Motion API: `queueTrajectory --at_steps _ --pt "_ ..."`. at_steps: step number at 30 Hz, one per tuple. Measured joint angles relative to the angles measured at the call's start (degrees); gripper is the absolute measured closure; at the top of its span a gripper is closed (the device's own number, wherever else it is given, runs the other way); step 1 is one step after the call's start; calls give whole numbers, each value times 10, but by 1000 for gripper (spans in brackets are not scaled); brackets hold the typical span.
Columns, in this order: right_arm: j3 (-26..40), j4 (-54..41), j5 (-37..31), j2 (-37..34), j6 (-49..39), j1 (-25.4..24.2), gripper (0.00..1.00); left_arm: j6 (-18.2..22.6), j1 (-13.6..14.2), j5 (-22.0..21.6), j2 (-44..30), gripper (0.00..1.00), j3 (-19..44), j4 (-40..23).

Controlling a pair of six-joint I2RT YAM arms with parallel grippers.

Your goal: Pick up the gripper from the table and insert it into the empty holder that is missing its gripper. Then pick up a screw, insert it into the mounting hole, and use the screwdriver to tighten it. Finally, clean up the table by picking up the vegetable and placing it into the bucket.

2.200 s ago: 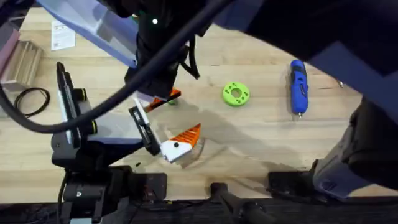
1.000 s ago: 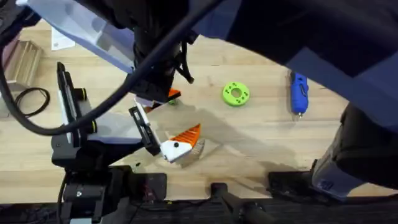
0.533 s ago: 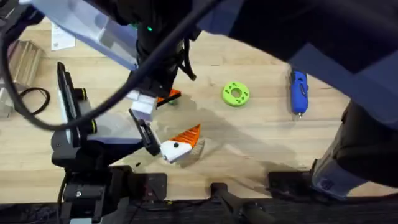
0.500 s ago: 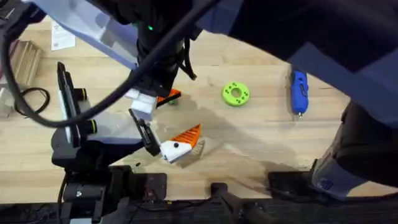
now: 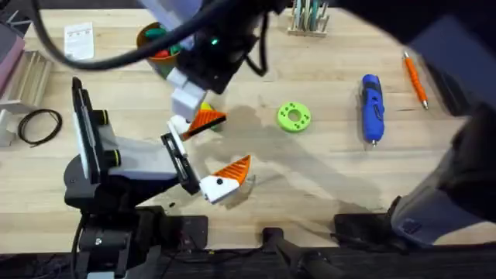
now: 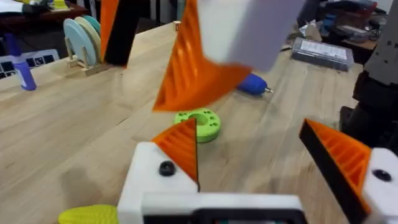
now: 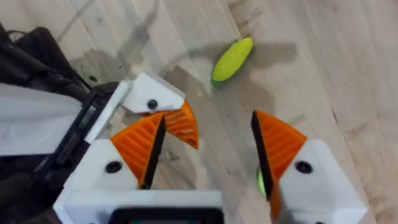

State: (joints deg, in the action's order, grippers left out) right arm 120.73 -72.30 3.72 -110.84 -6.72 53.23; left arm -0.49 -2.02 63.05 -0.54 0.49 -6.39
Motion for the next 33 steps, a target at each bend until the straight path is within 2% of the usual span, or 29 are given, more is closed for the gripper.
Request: queueTrajectory --at_steps 3,9,12,22,26,33 --pt "-38 24 2 37 6 -14 166 0 0 0 0 14 0 0" --pt "-181 101 4 144 39 -57 166 0 0 0 0 15 0 0" --pt "-245 104 0 204 69 -101 166 0 0 0 0 15 0 0" --pt "-402 106 -43 383 149 -252 144 0 0 1 0 15 0 0" --pt "-454 107 -46 436 157 -317 125 0 0 1 0 15 0 0" --pt "-472 97 -47 462 160 -418 124 0 0 1 0 15 0 0"
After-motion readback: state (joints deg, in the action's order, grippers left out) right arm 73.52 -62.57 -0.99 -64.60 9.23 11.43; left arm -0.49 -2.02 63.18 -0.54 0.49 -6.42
